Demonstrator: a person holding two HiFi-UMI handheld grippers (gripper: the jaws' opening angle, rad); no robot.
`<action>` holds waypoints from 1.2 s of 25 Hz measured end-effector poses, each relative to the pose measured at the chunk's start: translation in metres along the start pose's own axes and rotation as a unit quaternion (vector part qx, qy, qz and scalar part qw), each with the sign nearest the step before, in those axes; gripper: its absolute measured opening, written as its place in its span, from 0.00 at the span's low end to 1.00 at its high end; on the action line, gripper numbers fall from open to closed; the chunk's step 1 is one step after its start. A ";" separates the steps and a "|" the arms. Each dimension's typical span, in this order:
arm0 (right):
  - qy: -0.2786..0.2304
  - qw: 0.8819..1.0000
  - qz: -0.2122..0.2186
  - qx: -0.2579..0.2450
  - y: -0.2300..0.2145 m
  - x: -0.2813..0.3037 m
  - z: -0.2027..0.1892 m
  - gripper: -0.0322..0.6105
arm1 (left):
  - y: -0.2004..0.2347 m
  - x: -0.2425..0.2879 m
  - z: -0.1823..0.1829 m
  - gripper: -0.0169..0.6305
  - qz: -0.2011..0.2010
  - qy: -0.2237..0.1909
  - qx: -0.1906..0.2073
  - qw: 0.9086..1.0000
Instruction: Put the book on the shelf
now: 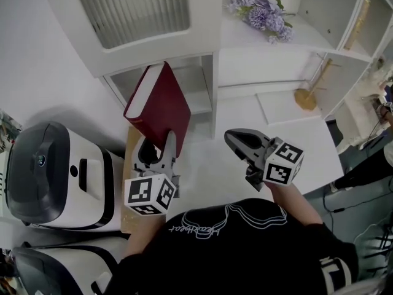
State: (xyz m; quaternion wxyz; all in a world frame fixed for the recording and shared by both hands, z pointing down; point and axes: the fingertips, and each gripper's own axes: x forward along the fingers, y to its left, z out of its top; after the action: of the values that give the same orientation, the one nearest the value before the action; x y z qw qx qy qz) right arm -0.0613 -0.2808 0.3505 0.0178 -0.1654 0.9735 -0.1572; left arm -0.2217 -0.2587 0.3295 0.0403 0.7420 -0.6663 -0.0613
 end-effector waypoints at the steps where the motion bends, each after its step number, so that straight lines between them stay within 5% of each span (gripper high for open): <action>1: 0.001 1.000 0.000 0.000 -0.001 0.001 0.000 0.06 | 0.000 0.001 -0.001 0.34 0.000 -0.001 0.002 1.000; 13: 0.009 1.000 -0.009 0.005 -0.010 0.004 -0.008 0.06 | -0.003 0.011 -0.011 0.34 0.016 -0.010 0.050 0.999; 30: 0.010 1.000 -0.021 0.014 -0.018 0.000 -0.012 0.06 | 0.004 0.039 -0.010 0.34 0.041 -0.005 0.054 0.998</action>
State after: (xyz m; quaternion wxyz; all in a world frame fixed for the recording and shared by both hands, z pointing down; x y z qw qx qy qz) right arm -0.0564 -0.2935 0.3680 0.0067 -0.1837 0.9677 -0.1724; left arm -0.2203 -0.2984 0.3384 -0.0006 0.7148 -0.6987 -0.0277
